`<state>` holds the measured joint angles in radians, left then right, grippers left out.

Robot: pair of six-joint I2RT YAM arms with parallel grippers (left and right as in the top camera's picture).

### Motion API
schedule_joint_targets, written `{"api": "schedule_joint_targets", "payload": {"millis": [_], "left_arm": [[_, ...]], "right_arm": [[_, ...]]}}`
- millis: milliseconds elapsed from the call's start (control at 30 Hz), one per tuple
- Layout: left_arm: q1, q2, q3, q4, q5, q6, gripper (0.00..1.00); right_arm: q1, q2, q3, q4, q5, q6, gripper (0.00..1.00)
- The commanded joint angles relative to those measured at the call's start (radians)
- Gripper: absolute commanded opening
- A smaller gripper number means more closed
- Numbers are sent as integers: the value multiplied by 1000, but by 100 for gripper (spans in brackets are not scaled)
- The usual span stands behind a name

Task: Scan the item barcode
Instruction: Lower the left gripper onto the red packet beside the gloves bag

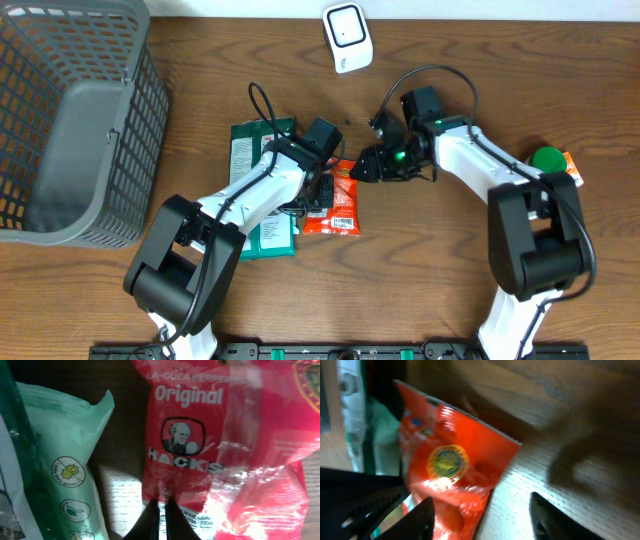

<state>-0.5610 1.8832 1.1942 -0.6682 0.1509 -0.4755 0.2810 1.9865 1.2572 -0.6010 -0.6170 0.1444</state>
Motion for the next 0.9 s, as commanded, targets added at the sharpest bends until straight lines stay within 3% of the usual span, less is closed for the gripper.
{"api": "schedule_joint_targets", "payload": {"millis": [0, 433, 533, 567, 867], "left_arm": [[-1, -12, -22, 1, -14, -17, 8], [-1, -12, -22, 5, -14, -16, 9], [-1, -12, -22, 6, -14, -16, 8], [-1, -12, -22, 8, -14, -16, 9], [-1, -12, -22, 15, -14, -4, 9]], "right_arm": [[4, 36, -1, 16, -24, 27, 50], [-5, 108, -5, 109, -169, 42, 29], [-8, 111, -5, 129, -156, 40, 15], [-12, 110, -5, 138, -138, 35, 1], [-72, 110, -5, 176, -43, 15, 1]]}}
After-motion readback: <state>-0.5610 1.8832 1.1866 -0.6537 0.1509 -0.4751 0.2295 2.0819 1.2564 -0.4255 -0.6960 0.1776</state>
